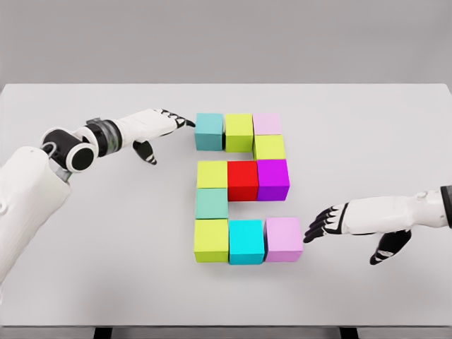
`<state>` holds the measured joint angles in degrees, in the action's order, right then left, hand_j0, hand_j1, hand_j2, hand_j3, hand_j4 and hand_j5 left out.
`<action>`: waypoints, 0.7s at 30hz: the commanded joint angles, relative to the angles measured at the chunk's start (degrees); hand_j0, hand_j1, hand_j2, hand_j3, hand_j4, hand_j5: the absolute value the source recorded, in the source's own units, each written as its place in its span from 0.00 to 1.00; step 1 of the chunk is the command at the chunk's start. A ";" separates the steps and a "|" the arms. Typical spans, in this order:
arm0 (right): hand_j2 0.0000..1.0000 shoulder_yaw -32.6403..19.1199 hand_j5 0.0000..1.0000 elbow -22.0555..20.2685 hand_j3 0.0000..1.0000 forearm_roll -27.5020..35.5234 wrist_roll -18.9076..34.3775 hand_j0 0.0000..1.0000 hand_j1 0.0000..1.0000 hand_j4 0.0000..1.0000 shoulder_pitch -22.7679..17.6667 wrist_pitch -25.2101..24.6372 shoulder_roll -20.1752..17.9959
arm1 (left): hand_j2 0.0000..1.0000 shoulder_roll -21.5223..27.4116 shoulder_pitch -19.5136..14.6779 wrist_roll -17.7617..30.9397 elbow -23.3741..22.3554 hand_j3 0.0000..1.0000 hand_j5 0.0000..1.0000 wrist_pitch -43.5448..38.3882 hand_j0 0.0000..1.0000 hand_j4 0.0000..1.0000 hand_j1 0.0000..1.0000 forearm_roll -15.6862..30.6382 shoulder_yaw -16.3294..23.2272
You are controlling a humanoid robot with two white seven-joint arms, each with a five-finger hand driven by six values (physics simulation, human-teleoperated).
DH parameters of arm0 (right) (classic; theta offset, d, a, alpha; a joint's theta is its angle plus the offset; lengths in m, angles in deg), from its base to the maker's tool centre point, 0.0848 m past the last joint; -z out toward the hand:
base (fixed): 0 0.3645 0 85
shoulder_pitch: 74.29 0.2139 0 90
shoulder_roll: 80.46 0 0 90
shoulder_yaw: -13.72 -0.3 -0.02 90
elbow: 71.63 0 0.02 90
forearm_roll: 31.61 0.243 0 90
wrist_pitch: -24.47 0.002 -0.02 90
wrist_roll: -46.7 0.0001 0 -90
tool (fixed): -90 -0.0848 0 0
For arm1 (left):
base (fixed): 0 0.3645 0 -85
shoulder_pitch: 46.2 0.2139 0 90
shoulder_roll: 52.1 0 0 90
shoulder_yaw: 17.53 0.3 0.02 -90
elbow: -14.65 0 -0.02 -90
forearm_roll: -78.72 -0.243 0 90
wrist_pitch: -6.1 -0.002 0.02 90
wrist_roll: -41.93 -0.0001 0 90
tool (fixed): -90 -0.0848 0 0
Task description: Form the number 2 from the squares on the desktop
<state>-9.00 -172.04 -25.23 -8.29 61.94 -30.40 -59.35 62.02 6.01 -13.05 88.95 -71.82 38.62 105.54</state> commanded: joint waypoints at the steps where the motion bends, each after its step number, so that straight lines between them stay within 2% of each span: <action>1: 1.00 -0.04 1.00 -0.04 1.00 0.38 -0.01 1.00 1.00 1.00 0.00 -0.13 0.51 | 1.00 -0.22 0.00 -0.02 -0.12 1.00 1.00 -0.04 1.00 1.00 1.00 0.10 0.06; 21: 1.00 -0.04 1.00 -0.04 1.00 0.29 -0.01 1.00 1.00 1.00 0.26 -0.13 2.09 | 1.00 0.04 0.18 -0.02 -0.04 1.00 1.00 0.22 1.00 1.00 1.00 0.28 -0.02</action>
<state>-9.00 -172.07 -25.32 -8.29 62.20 -30.40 -57.47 61.84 6.18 -13.05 88.91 -71.67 38.74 105.58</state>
